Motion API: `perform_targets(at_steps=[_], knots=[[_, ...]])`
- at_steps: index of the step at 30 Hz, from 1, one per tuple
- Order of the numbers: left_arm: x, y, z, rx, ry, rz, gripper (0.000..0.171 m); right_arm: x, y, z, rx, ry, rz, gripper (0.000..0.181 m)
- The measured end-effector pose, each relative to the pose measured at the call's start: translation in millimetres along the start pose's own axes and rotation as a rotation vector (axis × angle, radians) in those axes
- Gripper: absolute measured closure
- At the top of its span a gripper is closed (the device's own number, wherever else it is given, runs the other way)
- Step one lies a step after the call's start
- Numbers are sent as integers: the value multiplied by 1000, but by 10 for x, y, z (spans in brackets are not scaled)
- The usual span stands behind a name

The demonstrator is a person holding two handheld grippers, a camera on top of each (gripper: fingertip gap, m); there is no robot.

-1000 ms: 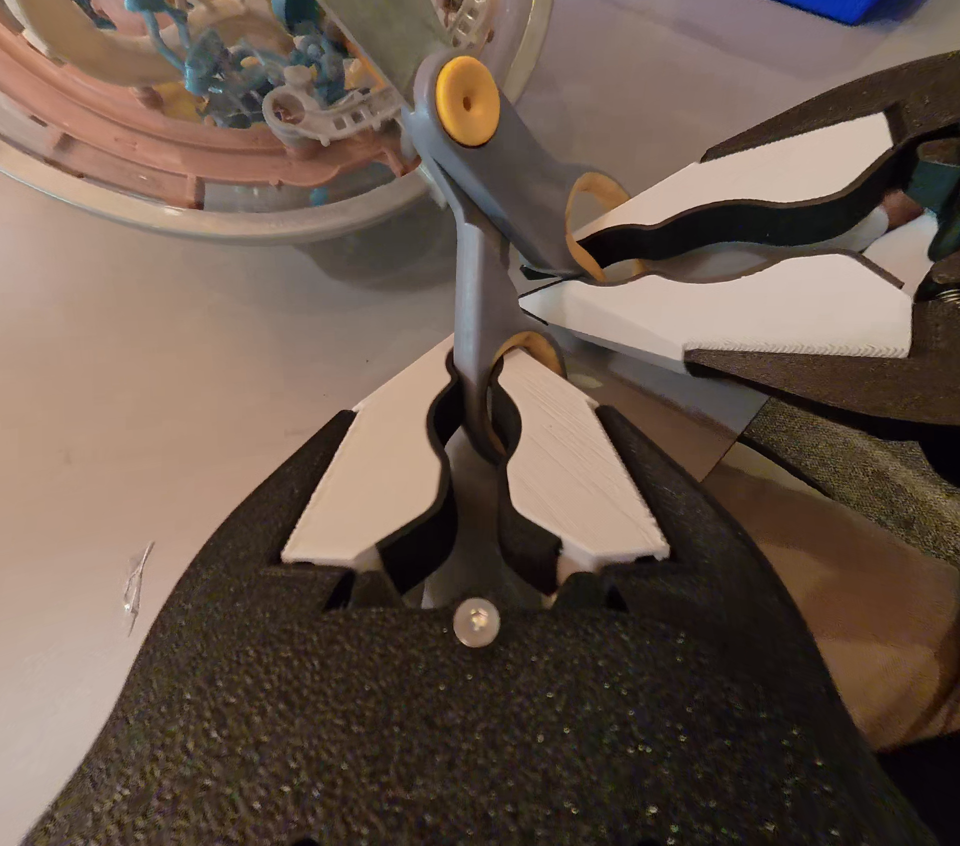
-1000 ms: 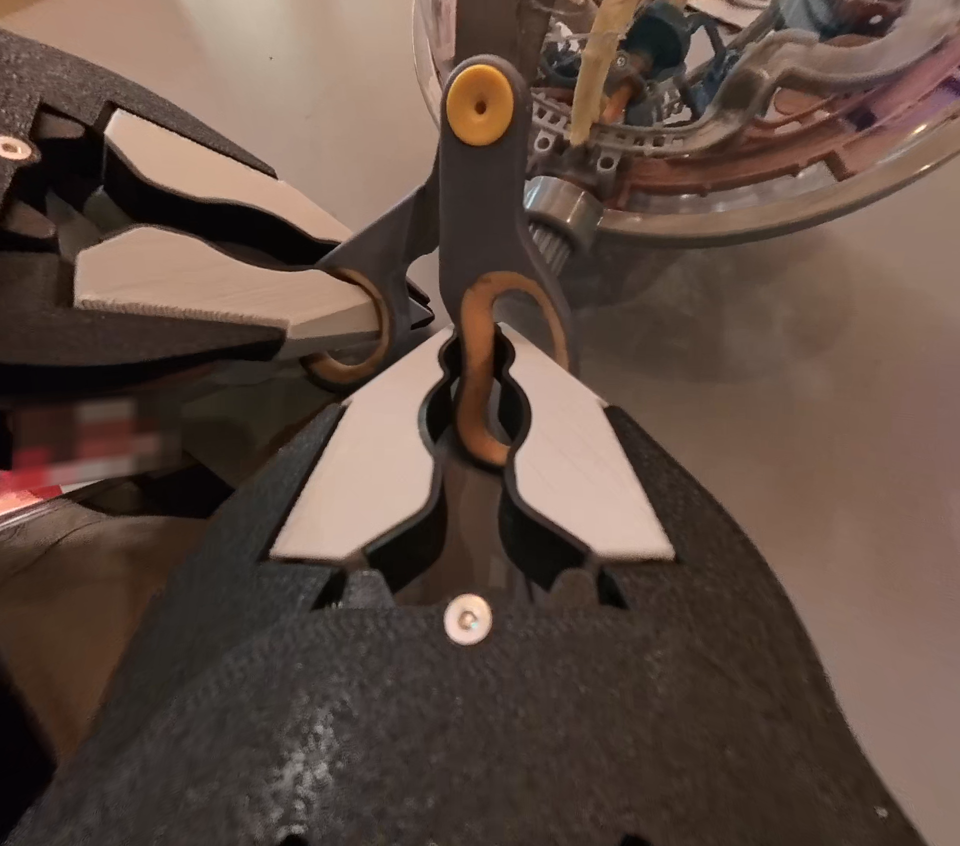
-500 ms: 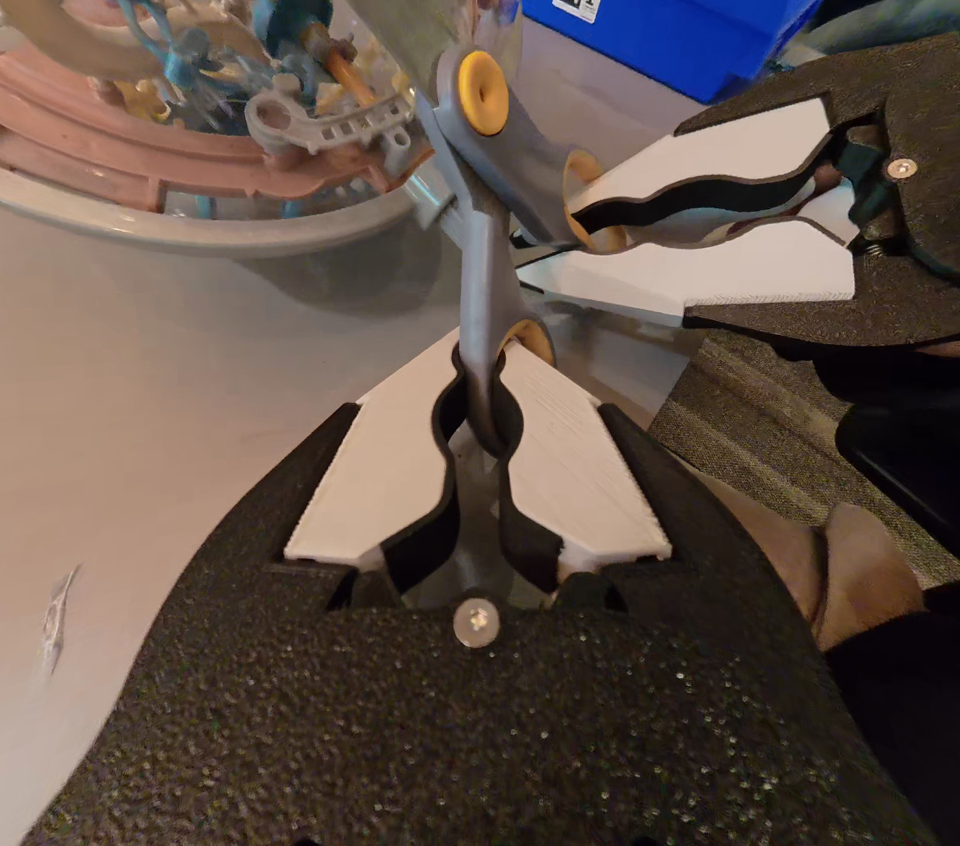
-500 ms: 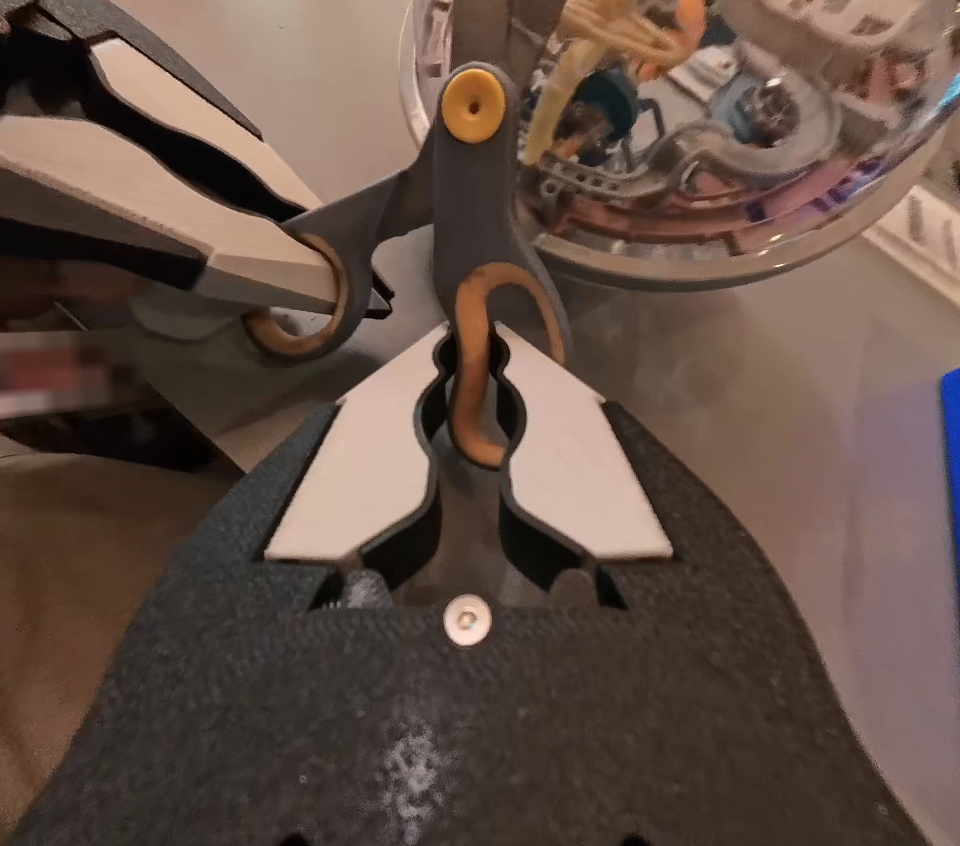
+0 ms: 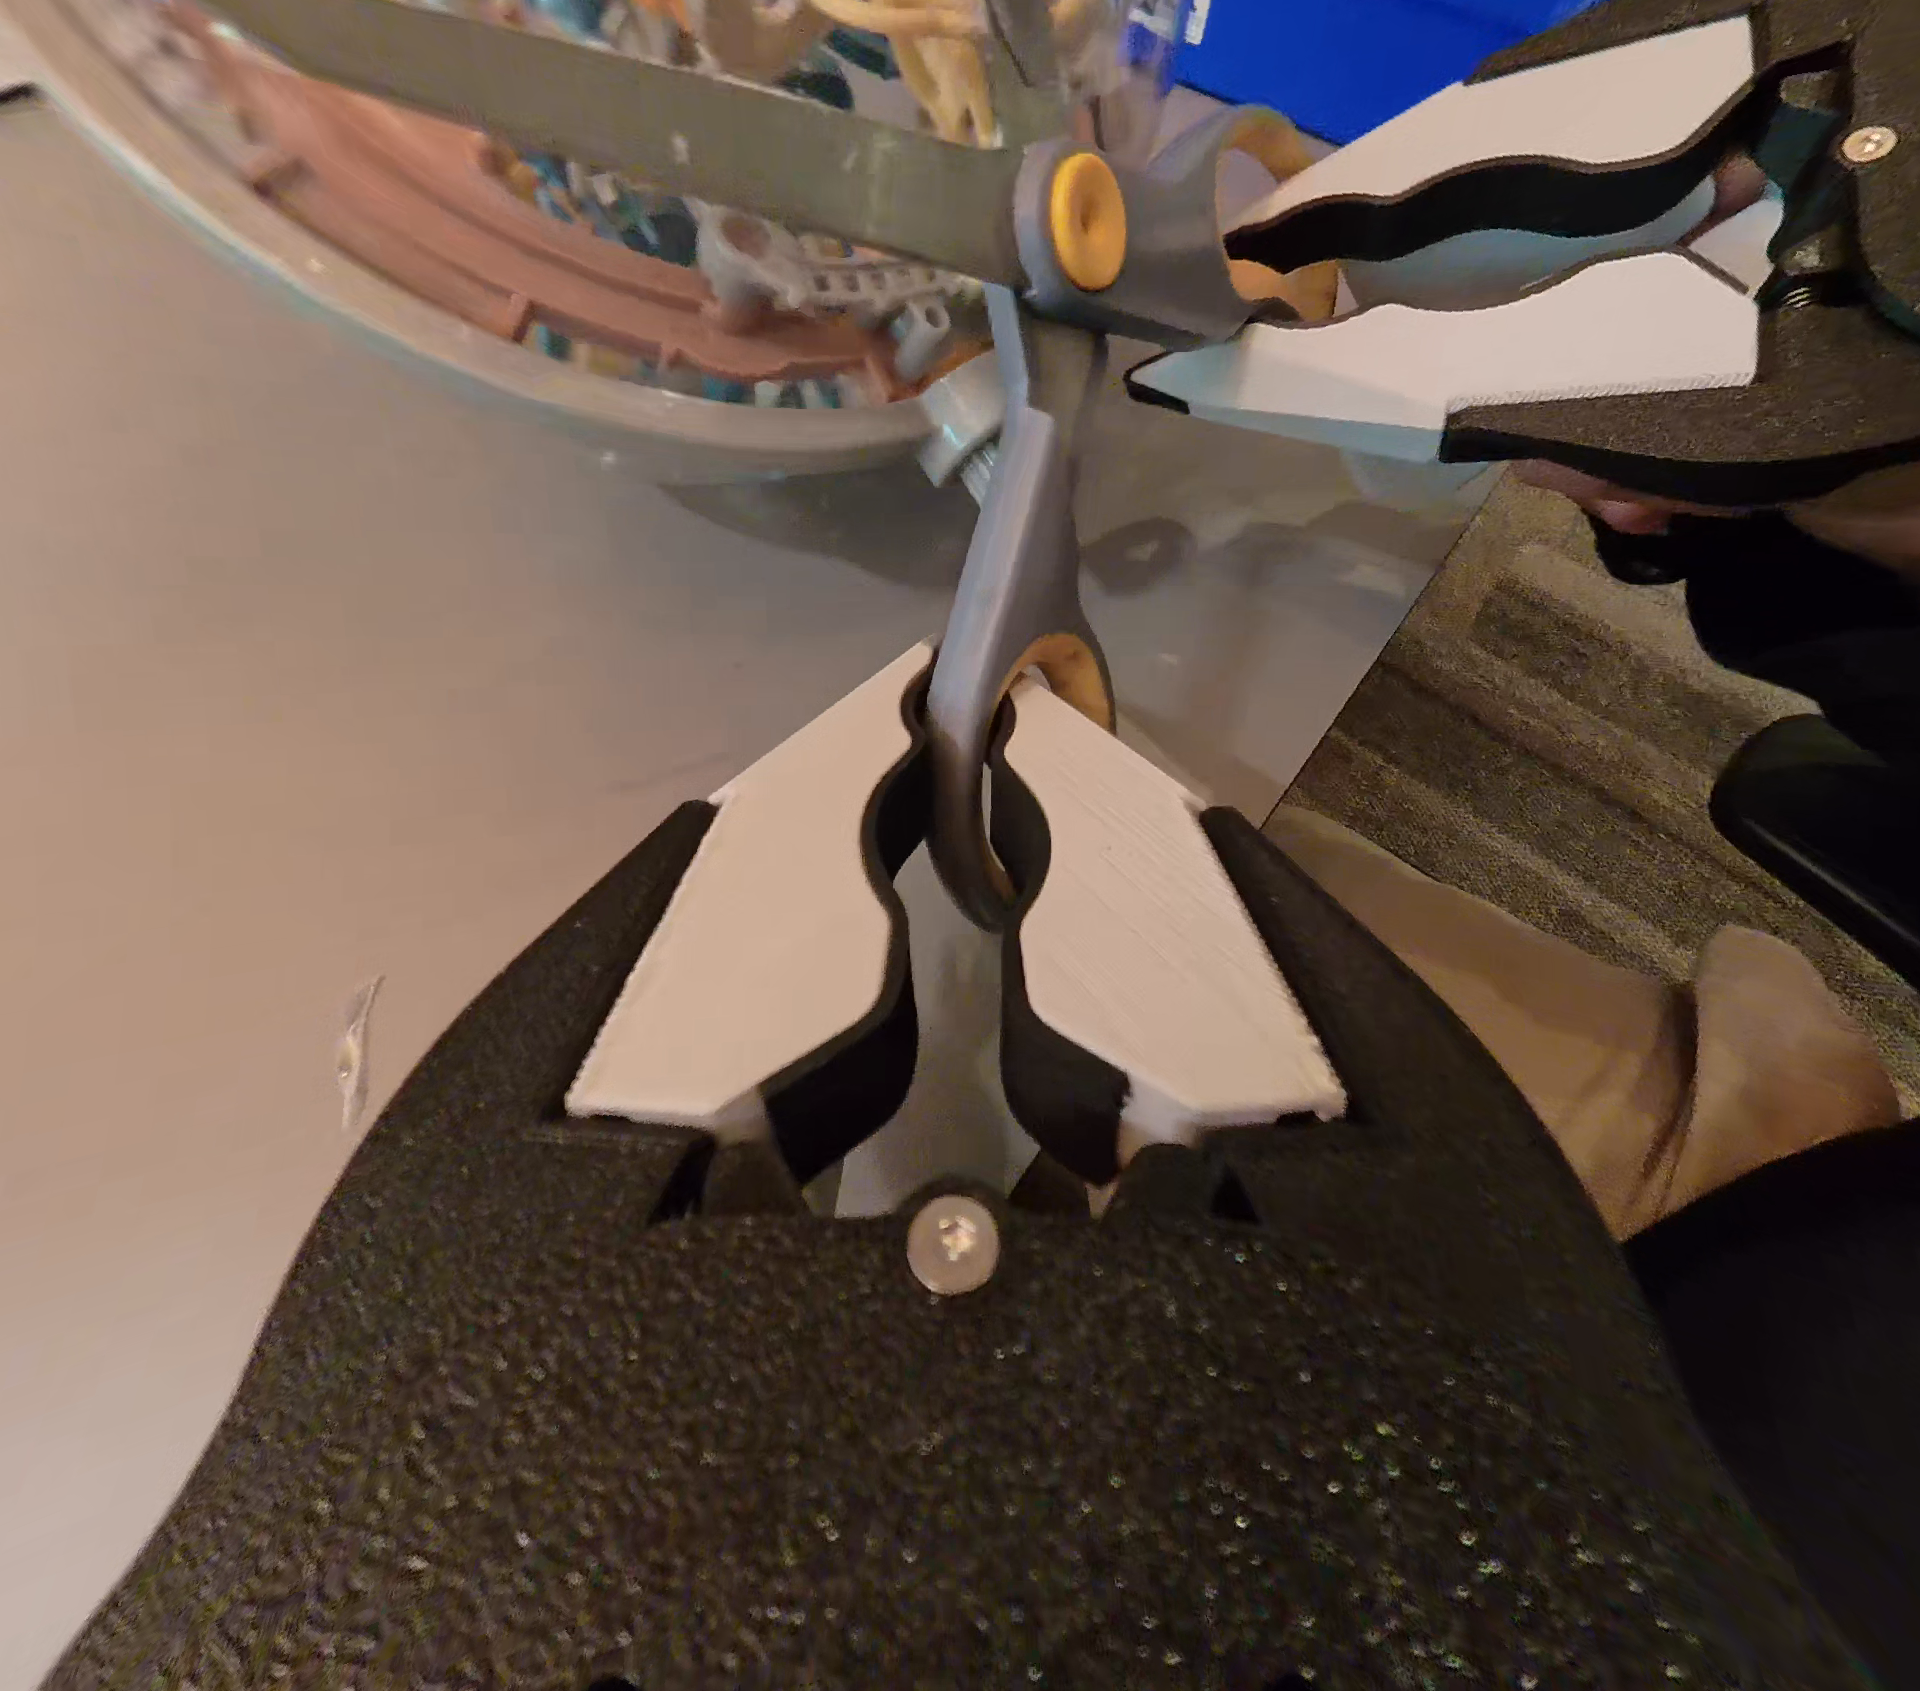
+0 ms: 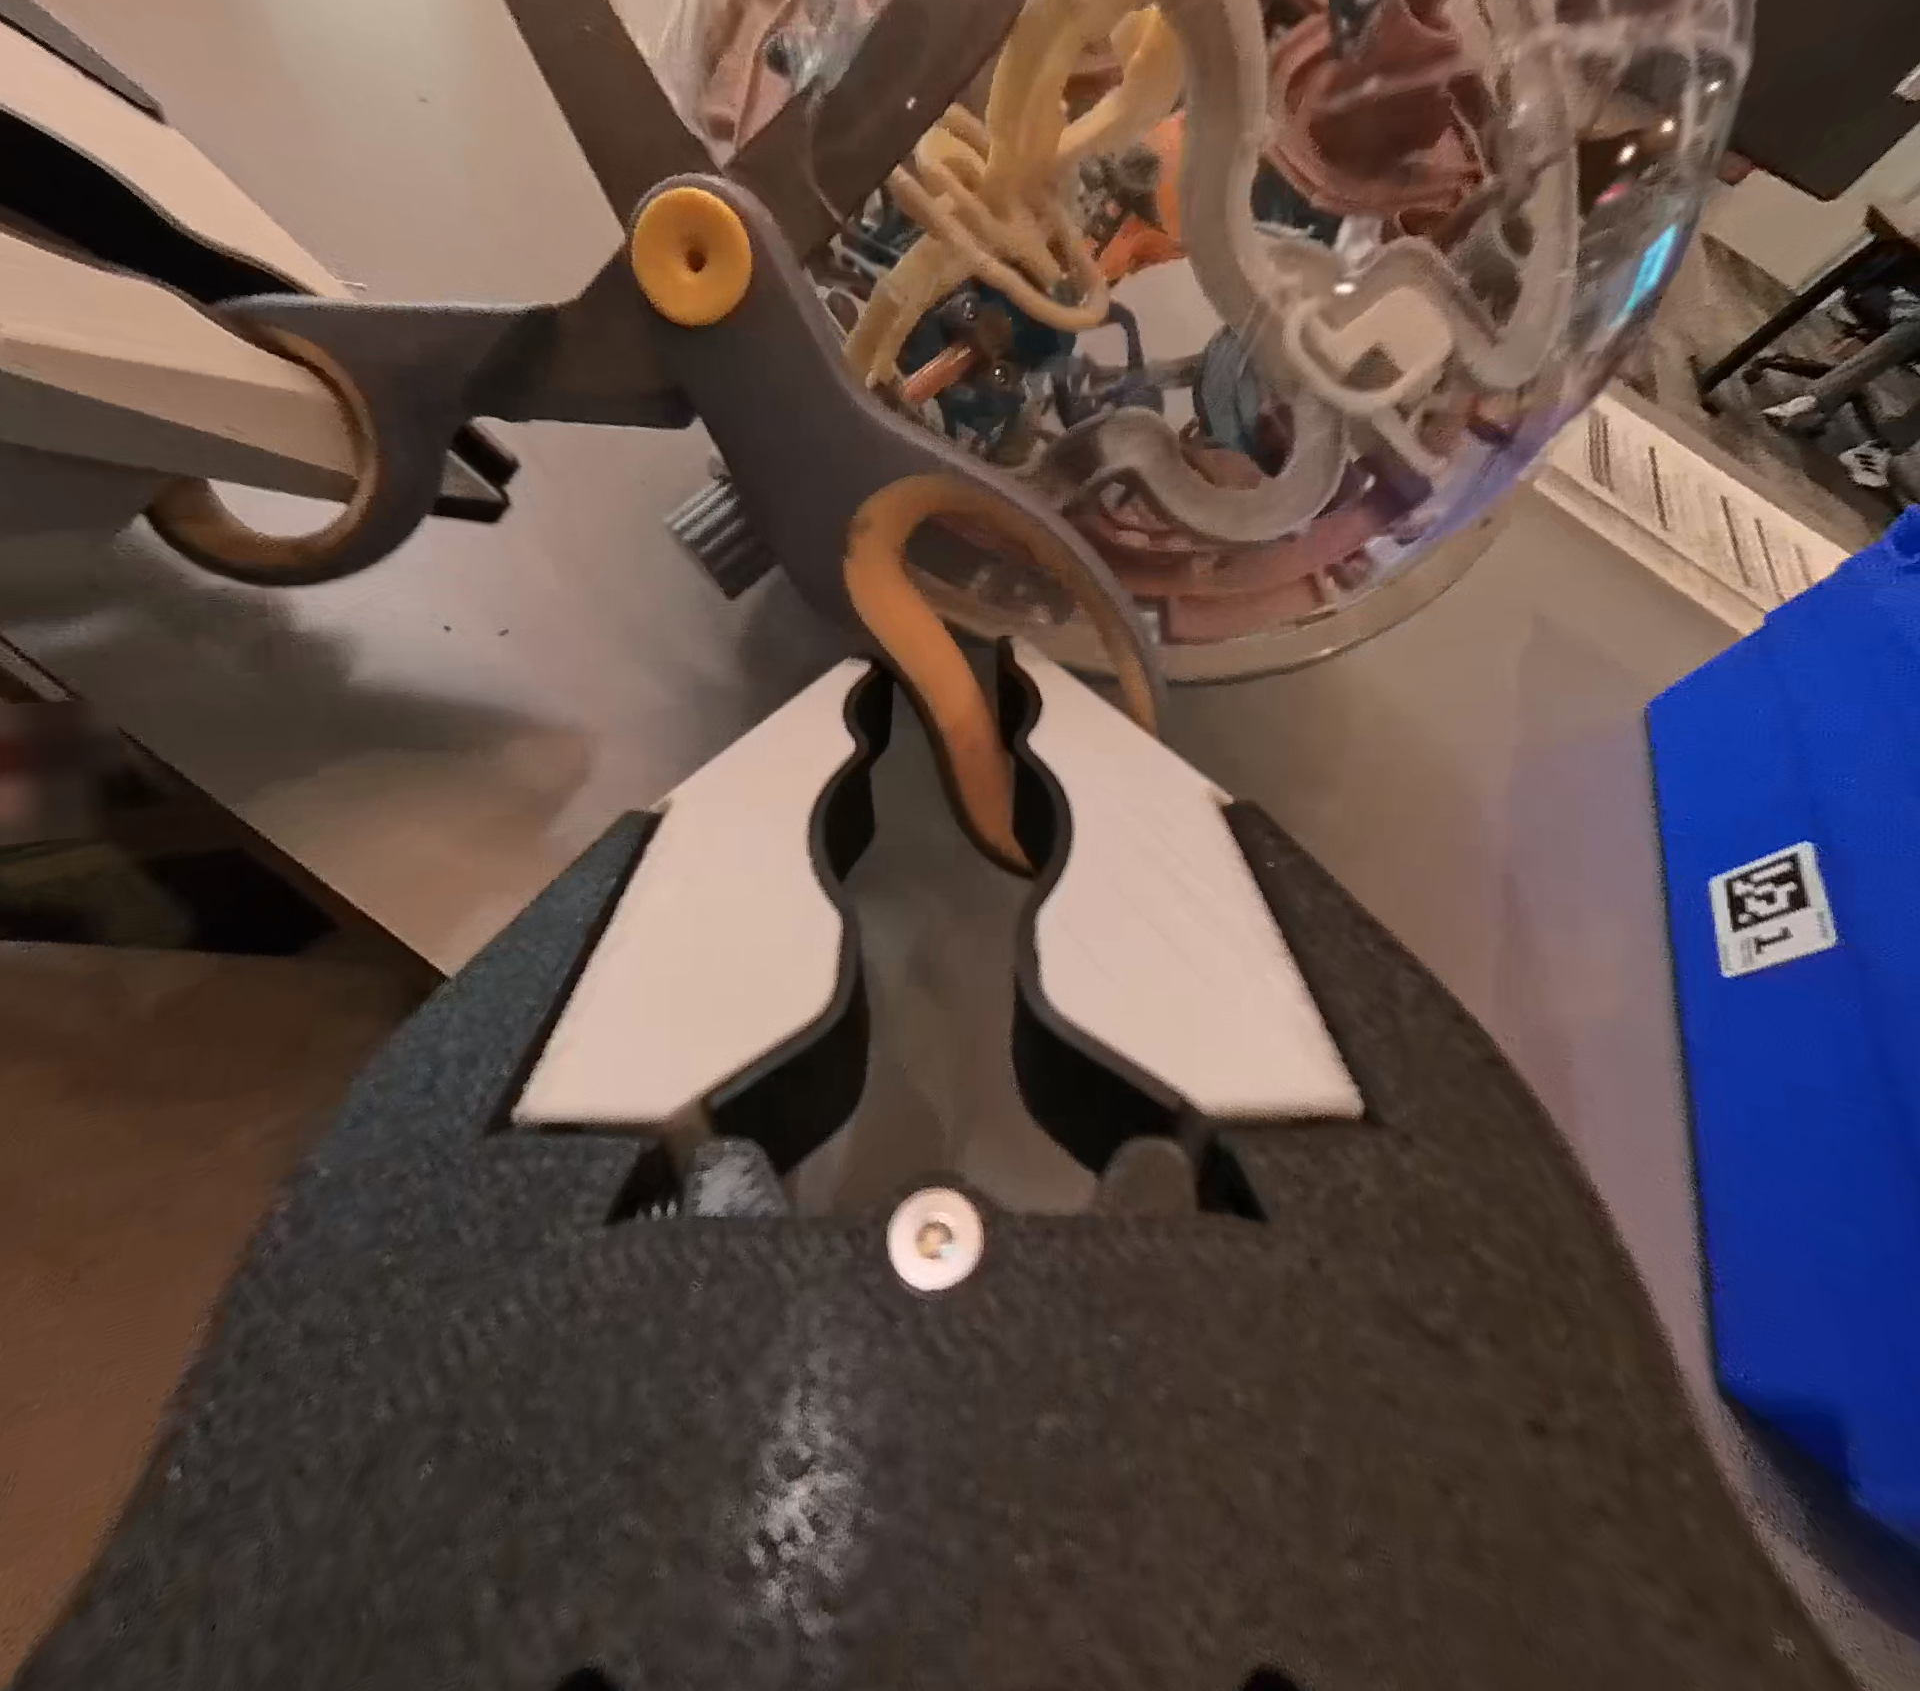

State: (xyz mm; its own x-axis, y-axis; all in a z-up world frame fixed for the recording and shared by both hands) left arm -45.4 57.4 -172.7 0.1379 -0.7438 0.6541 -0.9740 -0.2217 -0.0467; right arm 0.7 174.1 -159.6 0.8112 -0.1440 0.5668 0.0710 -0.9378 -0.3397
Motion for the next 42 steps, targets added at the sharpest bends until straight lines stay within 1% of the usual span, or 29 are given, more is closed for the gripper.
perform_targets(at_steps=[3, 8, 11, 13, 14, 17, 22, 28, 31, 34, 37, 39, 42], knots=[[59, 22, -29, 11, -27, 1, 171, 1, 14, 12, -31, -16, -10, 163], [67, -33, -43, 36, -45, 24, 171, -7, 111, -4, -48, -39, 5, 166], [68, -62, -71, 72, -67, 71, 171, -30, 246, -18, -81, -47, -78, 170], [60, -78, -89, 81, -70, 72, 171, -37, 342, -41, -116, -64, -138, 171], [57, -83, -93, 81, -70, 71, 171, -41, 356, -46, -132, -66, -142, 171], [56, -81, -88, 86, -74, 75, 171, -38, 359, -52, -146, -70, -150, 171], [48, -88, -94, 112, -88, 86, 171, -32, 349, -69, -223, -88, -198, 169], [44, -85, -83, 59, -76, 13, 171, -89, 382, -43, -302, -88, -247, 168], [49, -89, -83, 63, -79, 10, 171, -88, 379, -49, -365, -102, -302, 167], [47, -95, -92, 79, -85, 20, 171, -78, 367, -64, -376, -119, -288, 166], [48, -85, -98, 119, -98, 52, 171, -62, 360, -97, -404, -133, -272, 164], [48, -75, -96, 124, -100, 51, 171, -66, 380, -111, -388, -132, -267, 158], [51, -41, -91, 149, -109, 57, 171, -59, 424, -131, -372, -131, -326, 147]])
Point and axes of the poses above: each gripper's, where its closed fingertips meet, x back along the fingers, z out of its underside, y = z × x across the jaws, the point moved 4 cm from there along x, back along the fingers, and after that the axes turned 14 degrees about y, right-handed, at the moved point
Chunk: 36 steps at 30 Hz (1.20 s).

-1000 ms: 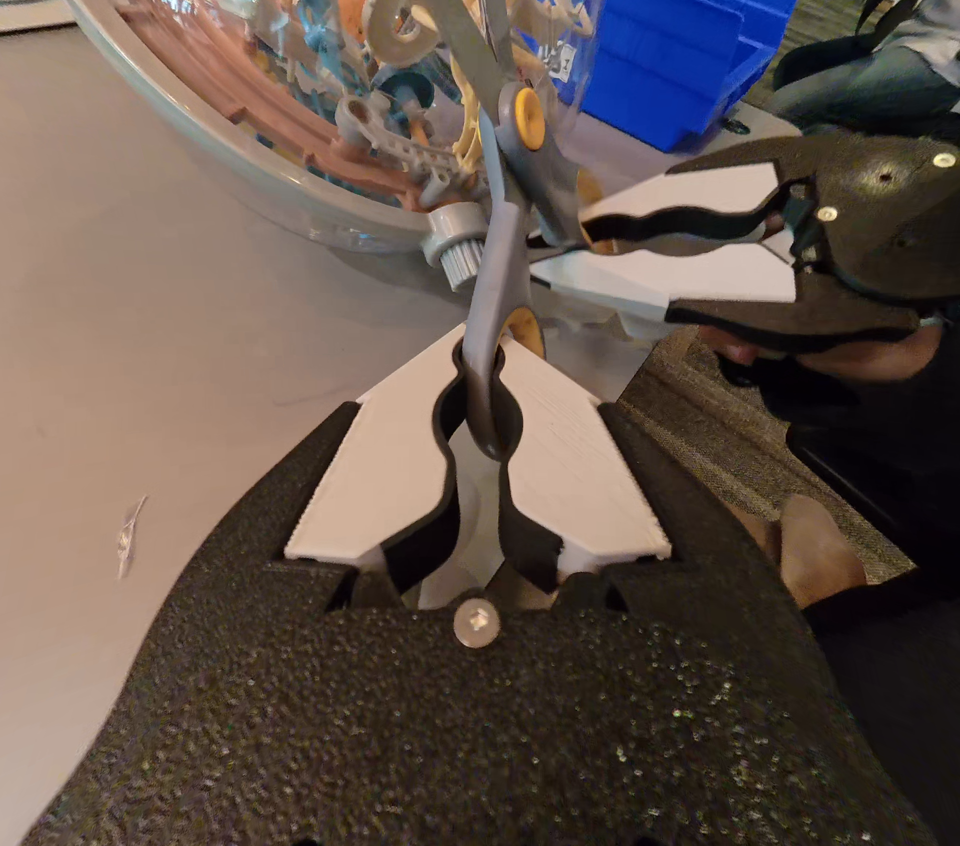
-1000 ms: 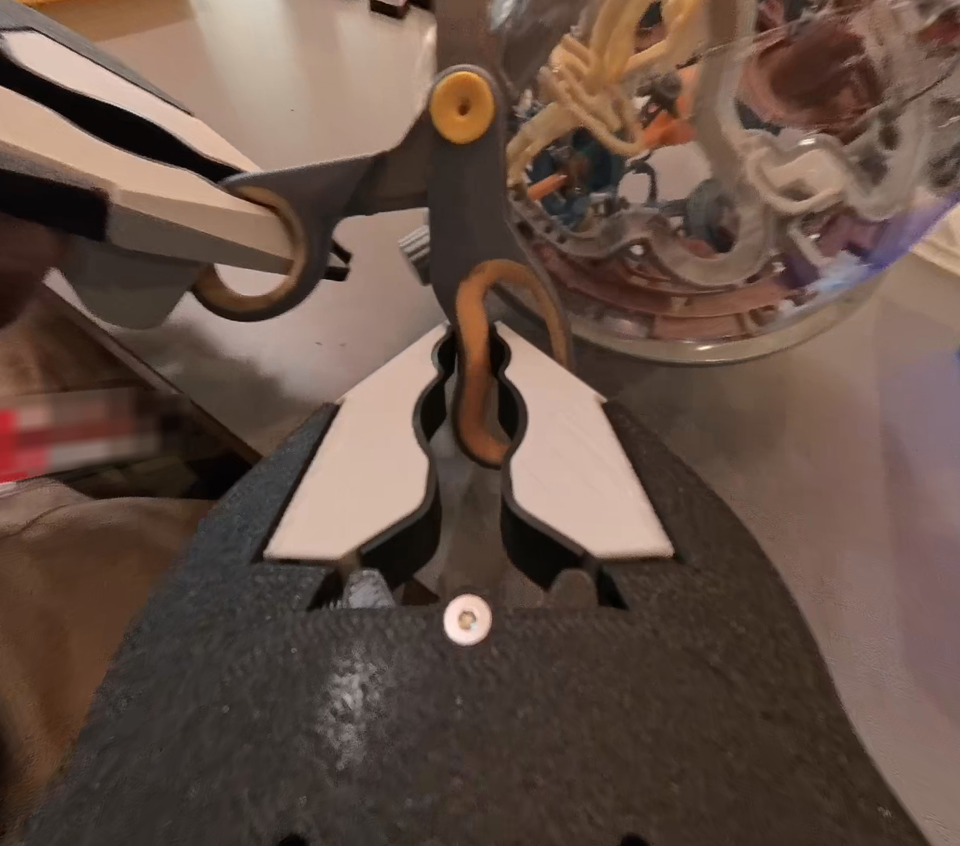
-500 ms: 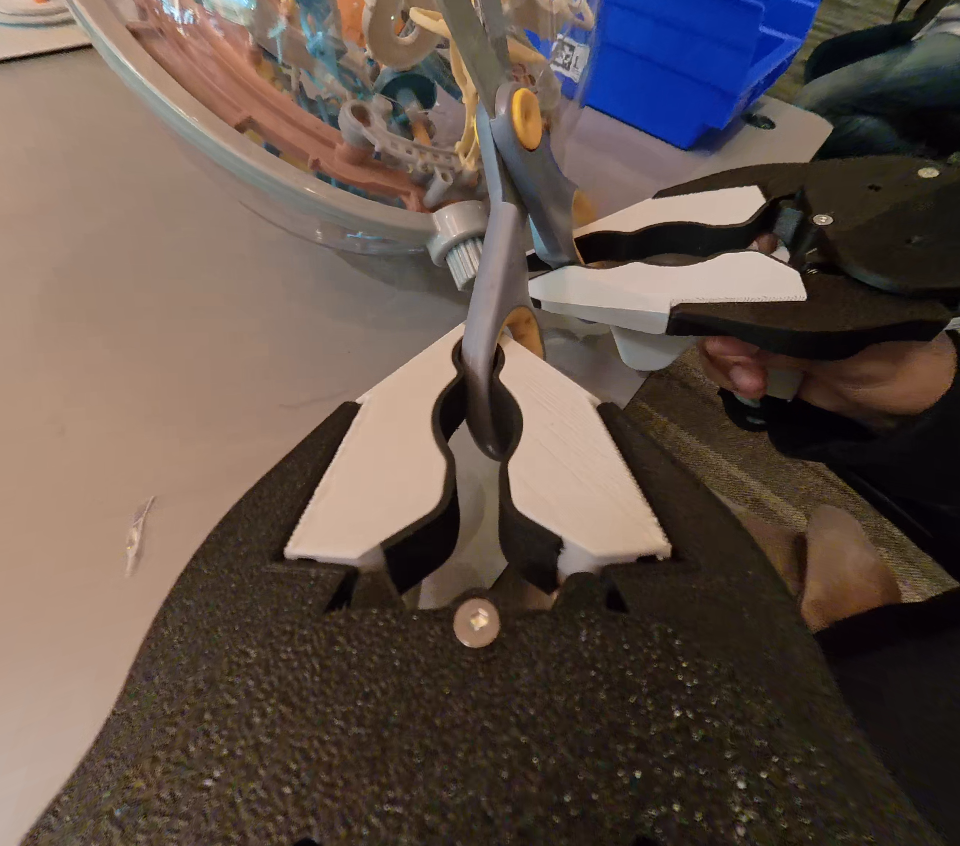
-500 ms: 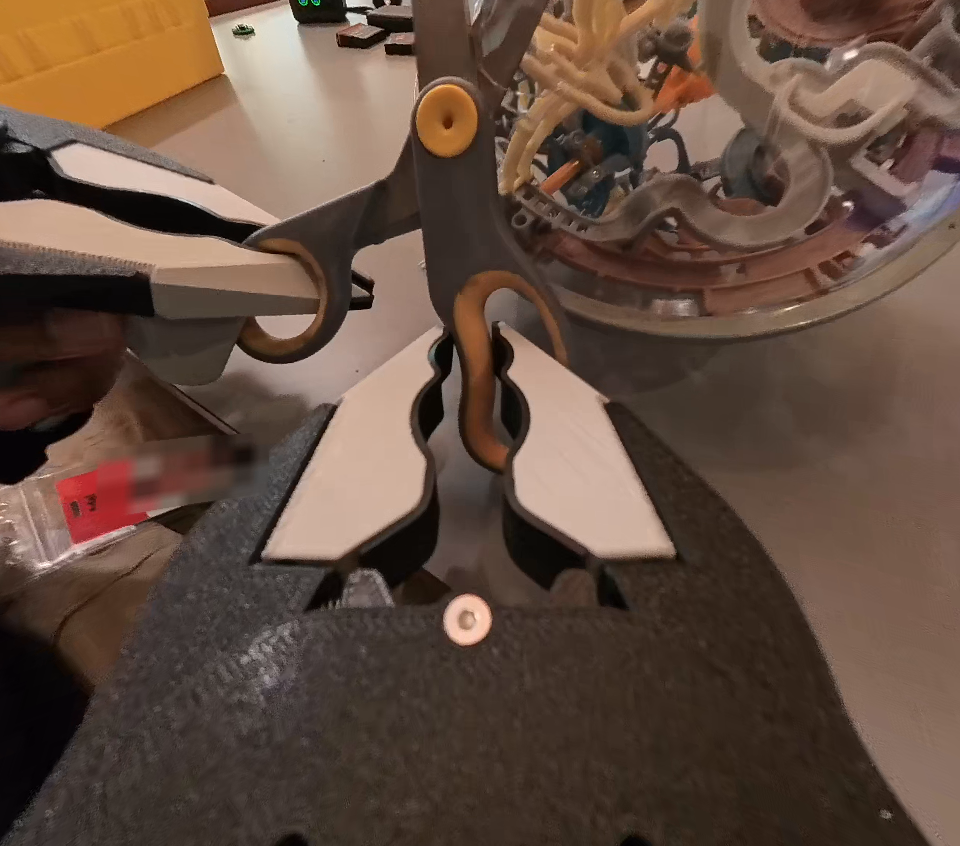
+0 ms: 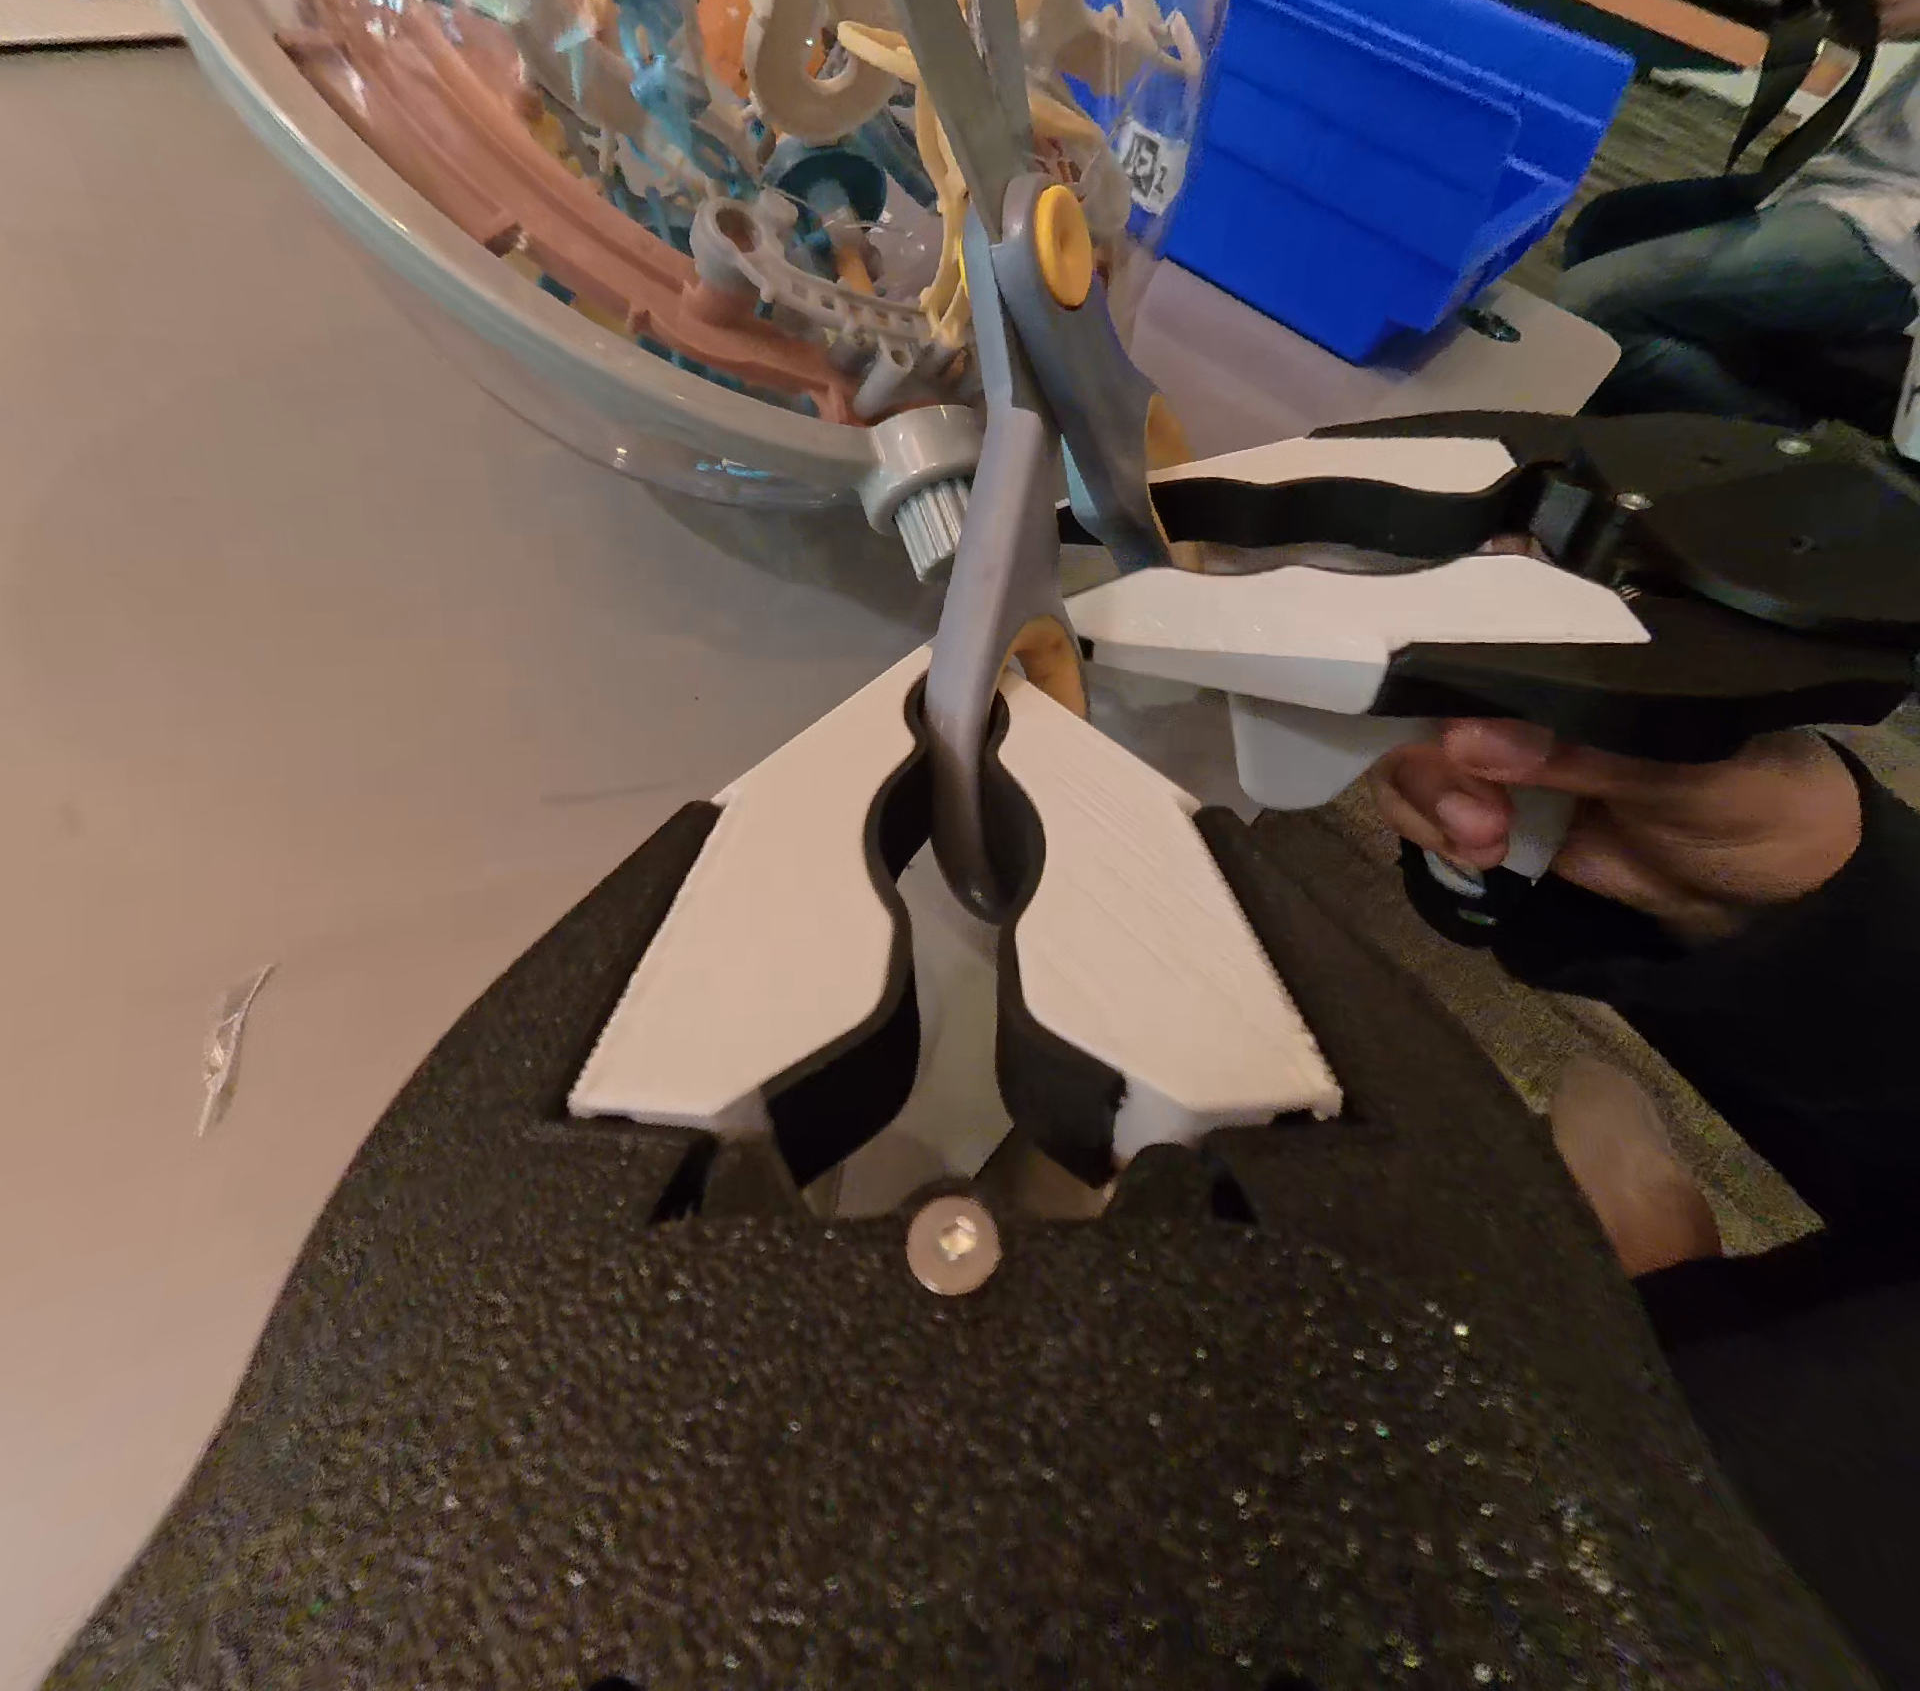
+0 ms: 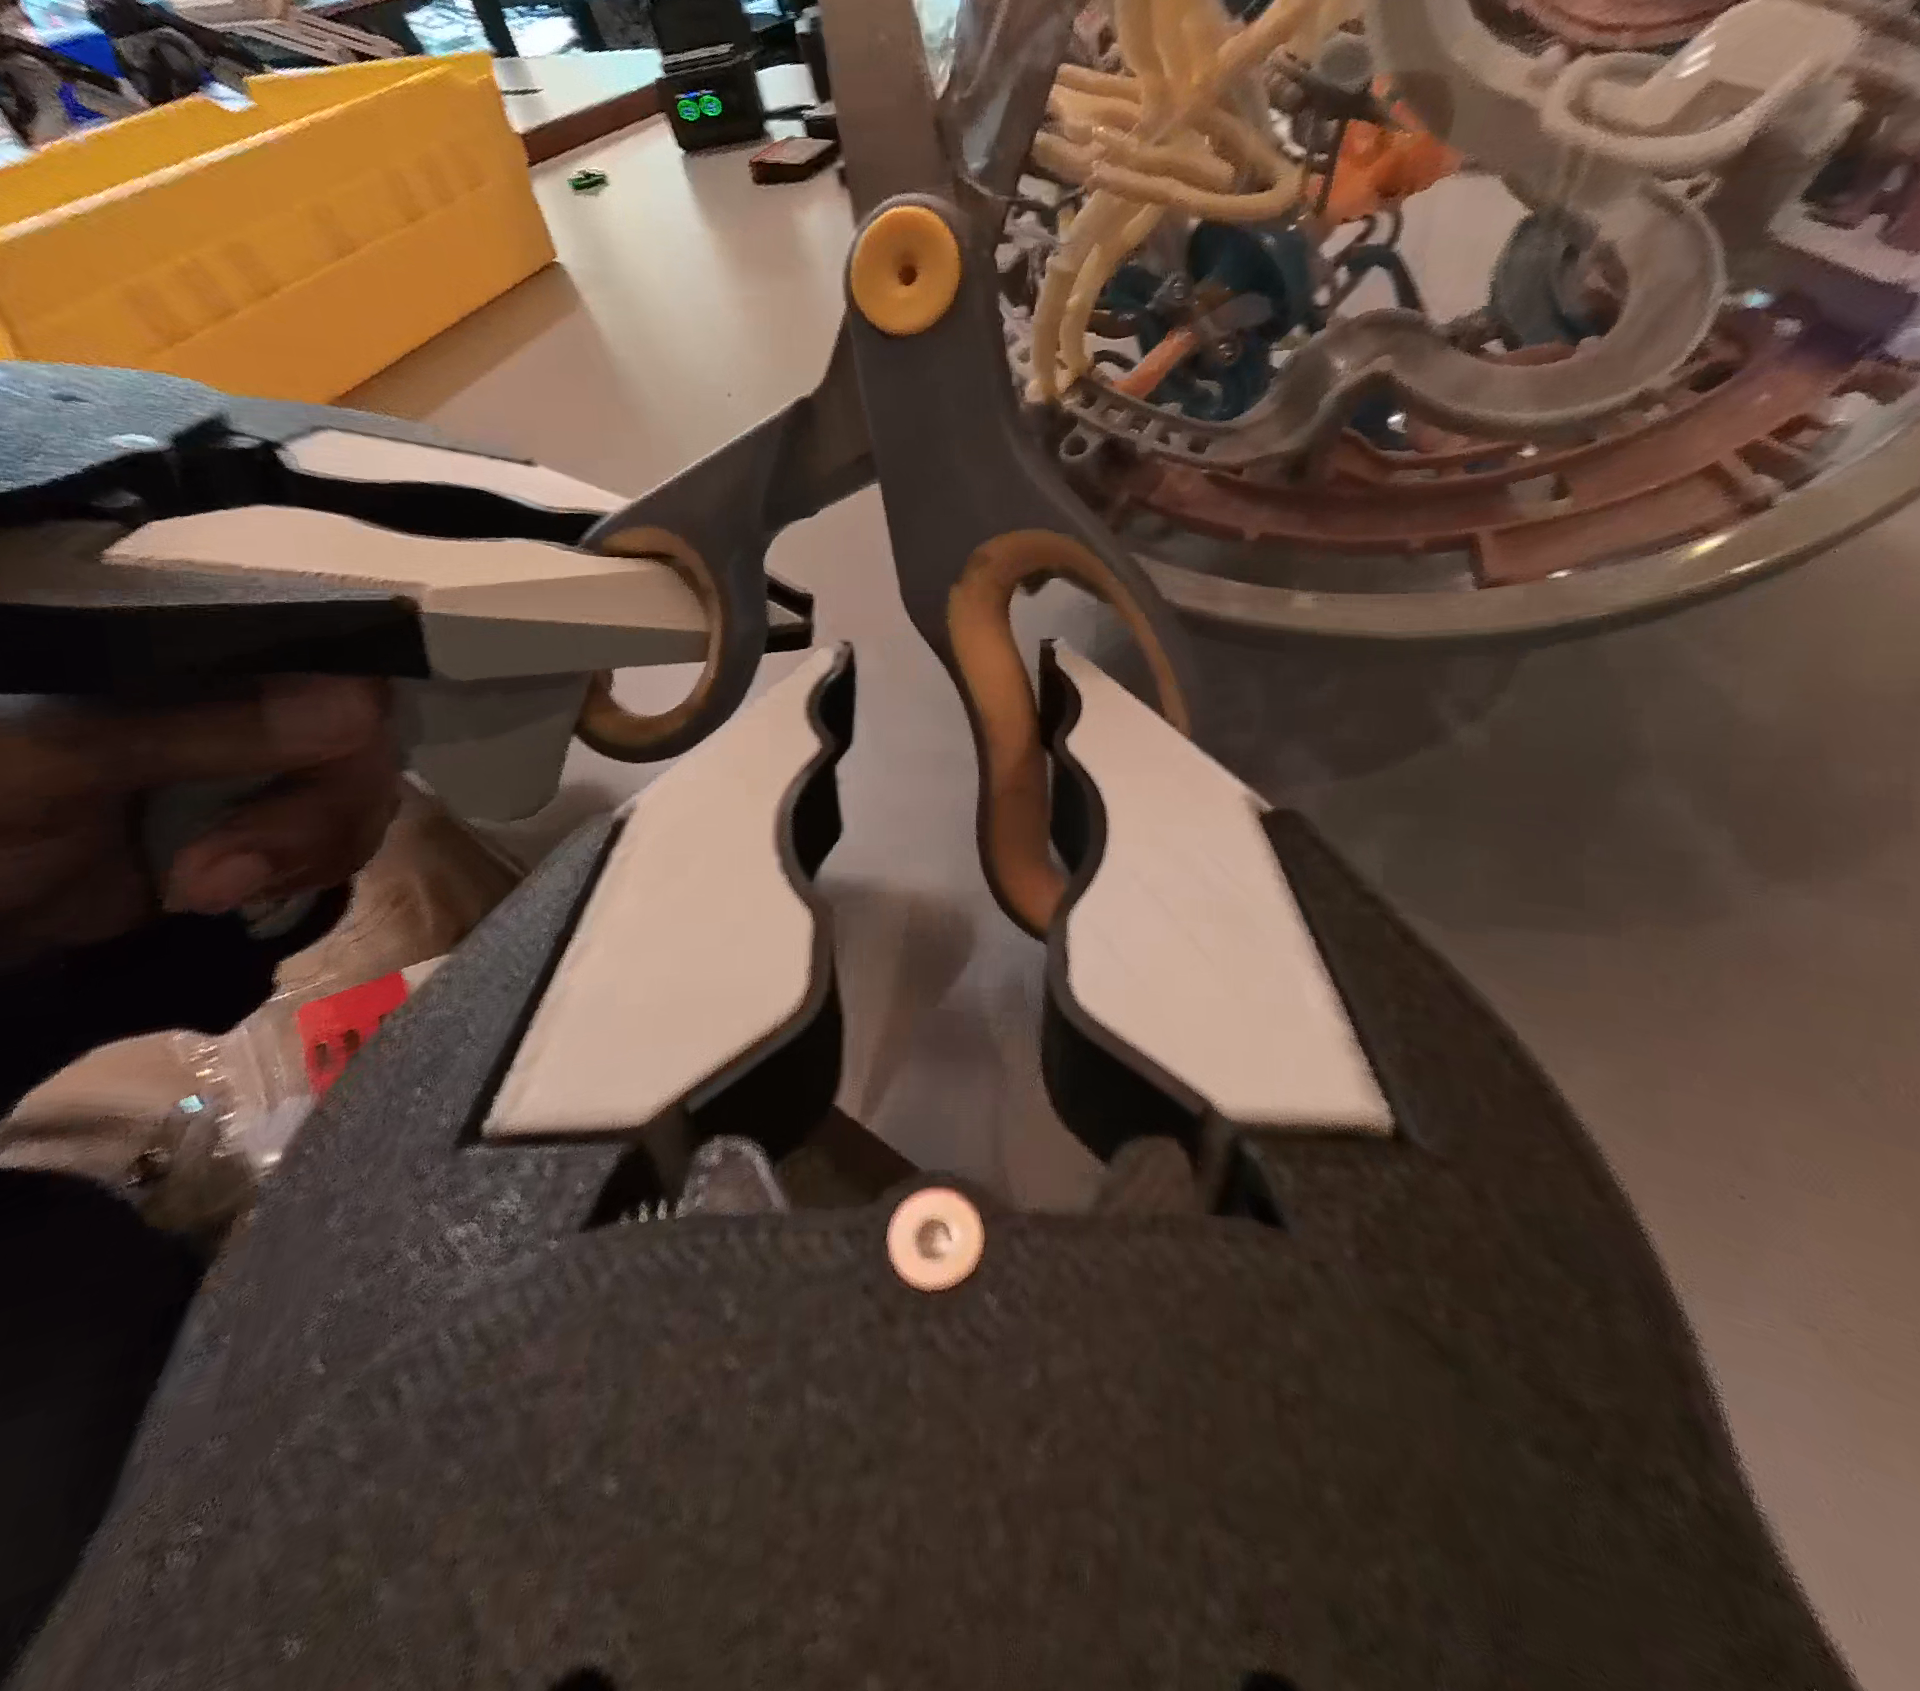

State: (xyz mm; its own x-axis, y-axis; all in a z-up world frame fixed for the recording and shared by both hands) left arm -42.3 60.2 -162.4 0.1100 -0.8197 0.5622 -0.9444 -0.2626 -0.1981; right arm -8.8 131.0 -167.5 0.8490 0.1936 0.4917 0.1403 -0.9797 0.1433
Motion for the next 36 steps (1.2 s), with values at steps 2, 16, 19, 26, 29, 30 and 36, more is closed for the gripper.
perform_targets(at_steps=[2, 16, 19, 26, 29, 30, 36], knots=[[6, 33, -14, 26, -15, 4, 171, 21, 44, -15, -25, 9, -77, 136], [-58, 5, -19, 85, -37, 13, 171, 99, 43, -43, -116, 15, -240, 112], [-72, 11, -29, 47, -41, -48, 171, 41, 65, -5, -81, 47, -171, 106], [-84, -29, -6, 55, -32, 29, 171, 44, -3, 11, -42, 19, -119, 121], [-92, -33, 12, 33, -9, 54, 171, 54, -6, 16, -46, 23, -143, 125], [-88, -31, 20, 25, -1, 63, 171, 56, -2, 15, -41, 26, -143, 125], [15, -8, 85, 70, 17, 234, 161, 82, -29, 11, -50, 19, -166, 129]])
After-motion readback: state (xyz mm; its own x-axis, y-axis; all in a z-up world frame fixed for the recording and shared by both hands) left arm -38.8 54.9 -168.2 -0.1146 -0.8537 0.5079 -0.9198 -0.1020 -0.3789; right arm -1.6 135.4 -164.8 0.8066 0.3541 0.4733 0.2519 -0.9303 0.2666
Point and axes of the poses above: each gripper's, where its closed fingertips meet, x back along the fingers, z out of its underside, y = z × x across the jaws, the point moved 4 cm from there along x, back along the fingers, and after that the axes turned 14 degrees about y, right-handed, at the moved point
